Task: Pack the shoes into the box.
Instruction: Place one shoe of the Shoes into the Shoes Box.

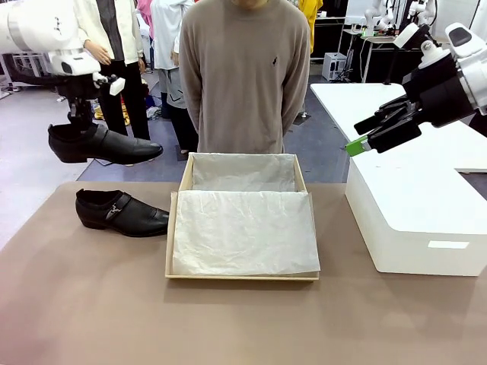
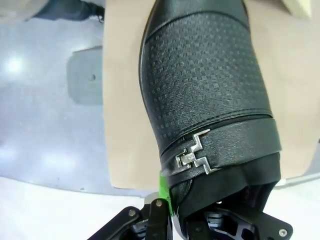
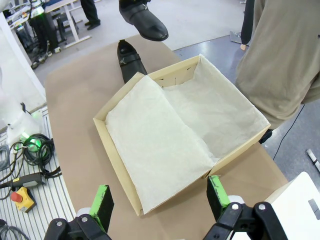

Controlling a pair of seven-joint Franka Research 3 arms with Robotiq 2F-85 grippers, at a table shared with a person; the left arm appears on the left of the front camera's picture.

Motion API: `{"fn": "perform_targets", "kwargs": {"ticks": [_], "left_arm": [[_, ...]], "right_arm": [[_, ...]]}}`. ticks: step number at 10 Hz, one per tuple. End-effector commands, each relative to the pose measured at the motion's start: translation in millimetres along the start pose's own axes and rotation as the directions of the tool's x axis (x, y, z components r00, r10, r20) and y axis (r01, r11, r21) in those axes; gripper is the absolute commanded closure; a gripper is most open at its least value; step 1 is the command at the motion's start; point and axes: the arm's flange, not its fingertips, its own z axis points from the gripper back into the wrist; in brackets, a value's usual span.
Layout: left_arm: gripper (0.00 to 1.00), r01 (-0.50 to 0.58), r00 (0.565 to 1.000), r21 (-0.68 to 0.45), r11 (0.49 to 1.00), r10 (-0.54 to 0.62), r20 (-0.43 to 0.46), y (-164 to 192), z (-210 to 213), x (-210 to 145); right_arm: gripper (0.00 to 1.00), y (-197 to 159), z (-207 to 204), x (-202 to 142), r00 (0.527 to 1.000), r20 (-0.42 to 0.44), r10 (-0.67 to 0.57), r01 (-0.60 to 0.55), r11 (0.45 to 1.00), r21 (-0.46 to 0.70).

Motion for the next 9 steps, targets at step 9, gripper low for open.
{"fn": "perform_targets", "kwargs": {"ticks": [9], "left_arm": [[1.00,-0.003,1.000,-0.043,0.999,0.003,-0.015,-37.1,27.5,56.2]], "right_arm": [[0.00,-2.9,-2.3,-0.2,0.999,0.025,0.023,-0.023,1.000,0.017]]}}
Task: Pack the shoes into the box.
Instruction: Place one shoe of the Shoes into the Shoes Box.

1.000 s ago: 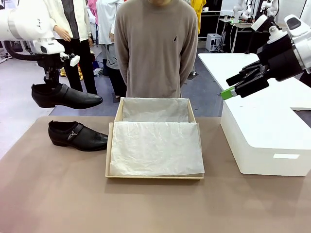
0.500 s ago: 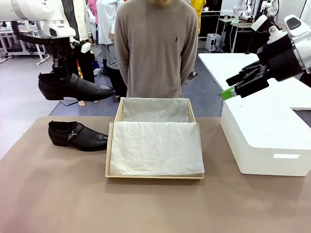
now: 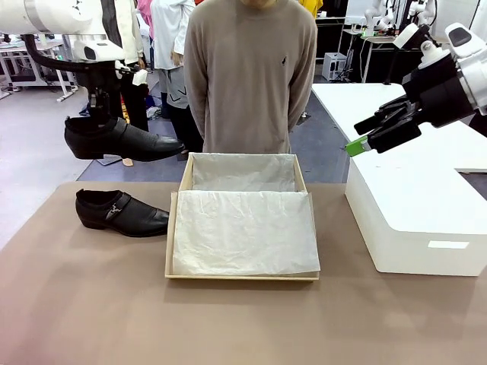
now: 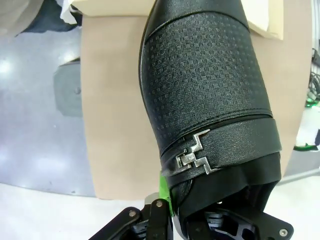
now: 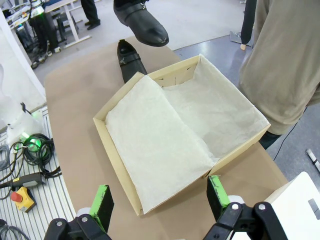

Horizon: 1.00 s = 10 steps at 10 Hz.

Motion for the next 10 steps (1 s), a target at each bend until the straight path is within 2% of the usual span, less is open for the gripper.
{"fn": "perform_targets", "kwargs": {"ticks": [1,5,8,10], "left_arm": [[1.00,0.004,1.000,0.010,1.000,-0.004,0.003,-0.5,4.2,-2.6],[1.00,-0.005,1.000,-0.013,1.000,0.005,-0.012,0.2,-1.5,-0.9],[1.00,-0.014,1.000,0.005,1.000,0.014,-0.017,-0.5,23.4,33.8],[1.00,0.000,1.000,-0.039,0.999,-0.001,-0.030,-0.3,31.4,68.8]], "right_arm": [[0.00,-2.9,-2.1,-0.1,0.999,0.026,0.023,-0.023,1.000,0.017],[0.00,-2.9,-2.1,-0.1,0.999,0.026,0.023,-0.023,1.000,0.017],[0.00,-2.9,-2.1,-0.1,0.999,0.026,0.023,-0.023,1.000,0.017],[0.00,-2.9,-2.1,-0.1,0.999,0.026,0.023,-0.023,1.000,0.017]]}}
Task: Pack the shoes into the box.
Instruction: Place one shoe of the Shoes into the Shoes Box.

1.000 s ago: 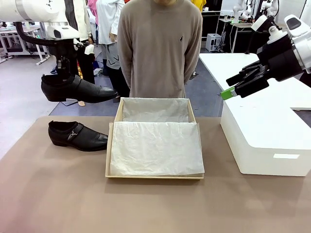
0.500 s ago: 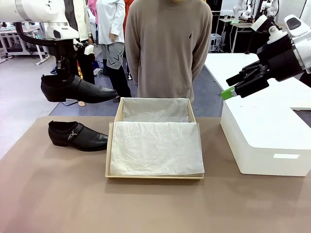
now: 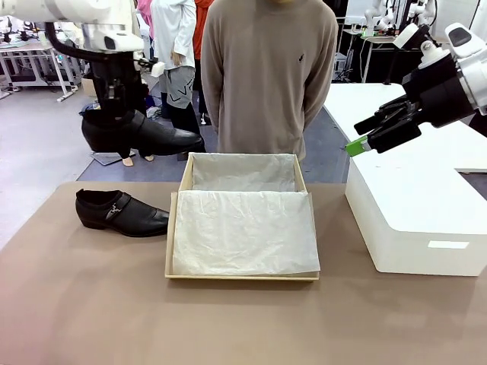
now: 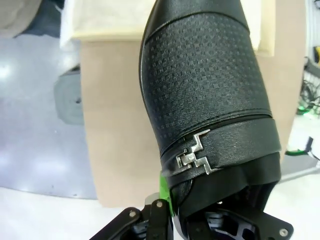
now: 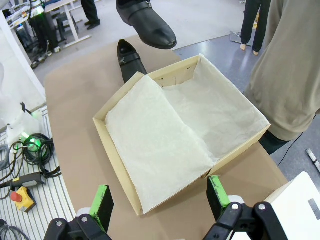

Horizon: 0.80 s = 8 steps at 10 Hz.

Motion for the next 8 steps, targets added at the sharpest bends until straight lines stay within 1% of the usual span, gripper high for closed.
{"fn": "perform_targets", "kwargs": {"ticks": [1,3,5,7,8], "left_arm": [[1.00,-0.007,1.000,-0.051,0.999,0.006,-0.021,11.2,12.9,30.8],[1.00,-0.019,1.000,-0.081,0.997,0.019,-0.002,6.9,15.6,67.0],[1.00,-0.031,0.999,-0.059,0.998,0.031,0.010,-4.7,14.4,95.1],[1.00,-0.026,0.998,-0.036,0.999,0.028,0.047,-17.6,9.5,114.4],[1.00,-0.014,0.998,-0.018,1.000,0.015,0.068,-21.6,6.3,117.9]], "right_arm": [[0.00,-2.8,-2.1,-0.2,0.999,0.026,0.022,-0.023,1.000,0.017],[0.00,-2.8,-2.1,-0.2,0.999,0.026,0.022,-0.023,1.000,0.017],[0.00,-2.8,-2.1,-0.2,0.999,0.026,0.022,-0.023,1.000,0.017],[0.00,-2.8,-2.1,-0.2,0.999,0.026,0.022,-0.023,1.000,0.017],[0.00,-2.8,-2.1,-0.2,0.999,0.026,0.022,-0.023,1.000,0.017]]}}
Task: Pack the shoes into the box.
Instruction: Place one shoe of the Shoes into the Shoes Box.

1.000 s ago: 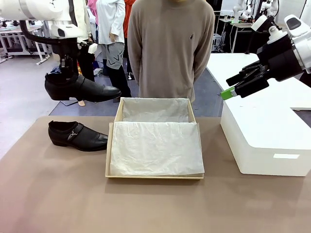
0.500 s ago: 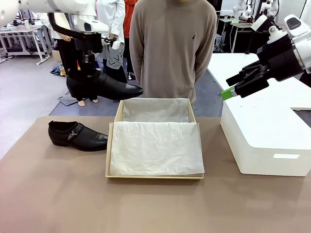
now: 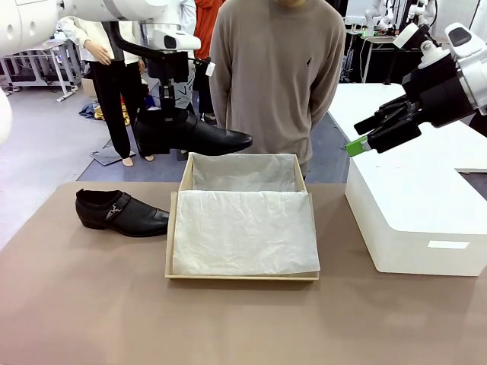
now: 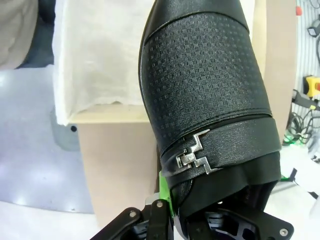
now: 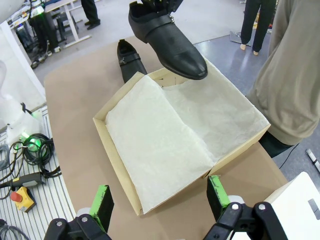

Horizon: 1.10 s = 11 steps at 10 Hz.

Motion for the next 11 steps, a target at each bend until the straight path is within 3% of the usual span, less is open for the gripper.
{"fn": "perform_targets", "kwargs": {"ticks": [1,2,3,11], "left_arm": [[1.00,0.011,0.998,0.029,1.000,-0.013,0.067,-3.7,1.4,1.0],[1.00,0.048,0.996,0.026,0.999,-0.050,0.072,-5.1,0.0,-1.8],[1.00,0.007,1.000,0.015,1.000,-0.008,0.022,-0.1,1.2,5.9],[1.00,0.007,1.000,0.015,1.000,-0.008,0.022,-0.1,1.2,5.9]], "right_arm": [[0.00,-2.9,-2.1,-0.3,0.999,0.026,0.022,-0.022,1.000,0.017],[0.00,-2.9,-2.1,-0.3,0.999,0.026,0.022,-0.022,1.000,0.017],[0.00,-2.9,-2.1,-0.3,0.999,0.026,0.022,-0.022,1.000,0.017],[0.00,-2.9,-2.1,-0.3,0.999,0.026,0.022,-0.022,1.000,0.017]]}}
